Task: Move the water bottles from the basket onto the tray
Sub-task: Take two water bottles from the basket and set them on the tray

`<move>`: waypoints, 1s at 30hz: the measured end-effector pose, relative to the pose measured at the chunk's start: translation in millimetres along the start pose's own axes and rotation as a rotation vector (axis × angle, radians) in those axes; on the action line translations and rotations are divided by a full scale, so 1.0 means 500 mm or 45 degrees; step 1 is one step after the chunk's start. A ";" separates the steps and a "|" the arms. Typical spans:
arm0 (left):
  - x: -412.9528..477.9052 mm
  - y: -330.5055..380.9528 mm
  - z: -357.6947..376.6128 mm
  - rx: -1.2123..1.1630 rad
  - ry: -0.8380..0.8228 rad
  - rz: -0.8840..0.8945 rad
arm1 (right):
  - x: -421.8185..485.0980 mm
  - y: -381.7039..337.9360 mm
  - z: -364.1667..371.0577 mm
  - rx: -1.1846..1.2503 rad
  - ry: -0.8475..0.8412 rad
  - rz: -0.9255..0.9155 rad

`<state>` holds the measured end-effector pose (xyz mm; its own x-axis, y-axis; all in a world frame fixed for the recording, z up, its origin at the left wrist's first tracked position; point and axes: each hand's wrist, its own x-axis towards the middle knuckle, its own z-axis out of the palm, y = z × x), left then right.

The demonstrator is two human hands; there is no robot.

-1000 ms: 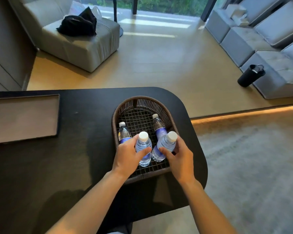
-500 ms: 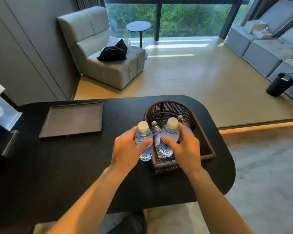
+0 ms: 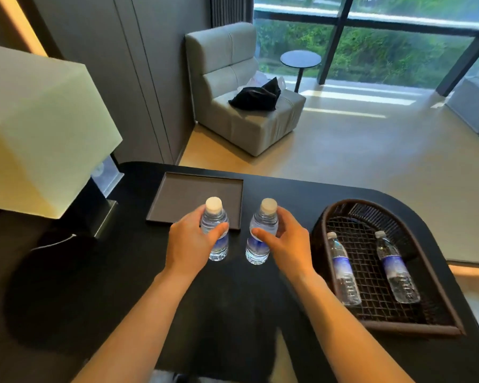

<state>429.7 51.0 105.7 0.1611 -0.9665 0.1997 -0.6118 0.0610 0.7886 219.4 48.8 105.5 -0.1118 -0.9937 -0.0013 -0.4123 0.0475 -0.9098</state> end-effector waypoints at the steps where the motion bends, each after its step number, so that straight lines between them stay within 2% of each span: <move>1: 0.031 -0.027 -0.017 0.002 0.000 -0.021 | 0.026 -0.009 0.034 0.002 0.001 0.016; 8: 0.258 -0.199 -0.101 0.037 0.002 -0.117 | 0.227 -0.054 0.266 -0.056 -0.005 0.053; 16: 0.482 -0.340 -0.093 -0.020 0.027 -0.191 | 0.444 -0.063 0.471 -0.054 0.017 0.017; 23: 0.595 -0.417 -0.058 0.003 0.057 -0.178 | 0.558 -0.035 0.580 -0.051 0.073 -0.004; 30: 0.635 -0.460 -0.031 -0.048 0.087 -0.185 | 0.604 -0.018 0.633 -0.050 0.067 0.003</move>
<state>633.4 -266.1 -3.4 0.2985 -0.9468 0.1200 -0.5492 -0.0676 0.8329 475.3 -283.7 -18.1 -0.1593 -0.9870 0.0195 -0.4474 0.0546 -0.8927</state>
